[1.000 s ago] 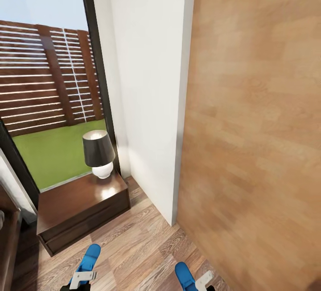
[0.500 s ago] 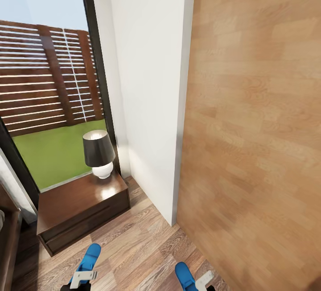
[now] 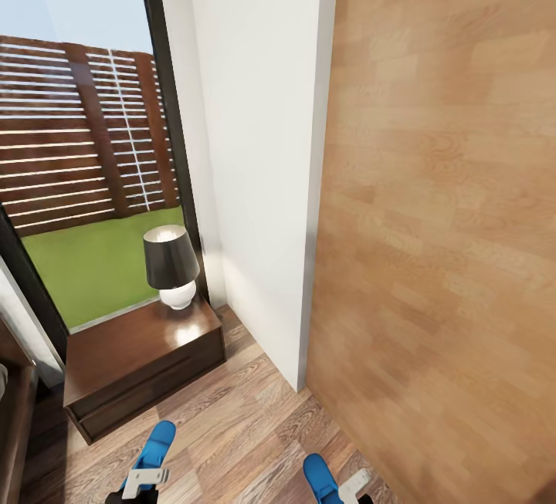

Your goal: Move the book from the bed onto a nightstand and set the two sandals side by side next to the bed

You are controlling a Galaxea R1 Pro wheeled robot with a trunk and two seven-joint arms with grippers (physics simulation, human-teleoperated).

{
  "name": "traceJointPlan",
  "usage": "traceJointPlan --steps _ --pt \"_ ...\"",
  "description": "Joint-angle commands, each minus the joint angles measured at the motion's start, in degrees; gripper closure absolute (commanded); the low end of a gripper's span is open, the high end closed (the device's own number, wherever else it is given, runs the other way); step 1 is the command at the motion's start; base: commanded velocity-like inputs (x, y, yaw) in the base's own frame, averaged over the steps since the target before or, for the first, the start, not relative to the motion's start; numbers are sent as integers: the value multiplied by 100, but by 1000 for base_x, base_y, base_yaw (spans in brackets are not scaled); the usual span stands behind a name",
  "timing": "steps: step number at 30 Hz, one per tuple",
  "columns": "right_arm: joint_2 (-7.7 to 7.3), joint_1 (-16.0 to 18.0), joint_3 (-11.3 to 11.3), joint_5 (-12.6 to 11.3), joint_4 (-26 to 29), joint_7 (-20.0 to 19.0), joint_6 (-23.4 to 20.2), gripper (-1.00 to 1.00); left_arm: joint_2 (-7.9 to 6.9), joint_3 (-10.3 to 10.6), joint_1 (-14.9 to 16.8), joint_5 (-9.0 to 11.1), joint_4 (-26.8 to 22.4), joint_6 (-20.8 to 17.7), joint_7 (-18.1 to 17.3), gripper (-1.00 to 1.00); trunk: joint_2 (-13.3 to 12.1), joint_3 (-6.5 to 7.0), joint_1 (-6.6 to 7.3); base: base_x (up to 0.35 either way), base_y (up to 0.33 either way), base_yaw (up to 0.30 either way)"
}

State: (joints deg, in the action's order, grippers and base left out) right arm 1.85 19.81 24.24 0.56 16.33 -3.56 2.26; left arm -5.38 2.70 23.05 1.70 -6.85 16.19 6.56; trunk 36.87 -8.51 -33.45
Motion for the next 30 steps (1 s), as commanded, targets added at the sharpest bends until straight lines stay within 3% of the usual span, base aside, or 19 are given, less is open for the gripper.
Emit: traceJointPlan --steps 1,21,30 --pt "0 6 3 5 -7 -13 20 100 0 29 5 17 4 20 20 100 8 -9 -2 55 0 0" --pt "-6 6 6 6 -19 -15 20 100 1 29 0 15 15 85 -5 100 8 -9 -2 65 0 30" --pt "-2 6 6 5 -318 -22 20 100 11 29 -1 33 22 86 2 100 8 -9 -2 1 0 18"
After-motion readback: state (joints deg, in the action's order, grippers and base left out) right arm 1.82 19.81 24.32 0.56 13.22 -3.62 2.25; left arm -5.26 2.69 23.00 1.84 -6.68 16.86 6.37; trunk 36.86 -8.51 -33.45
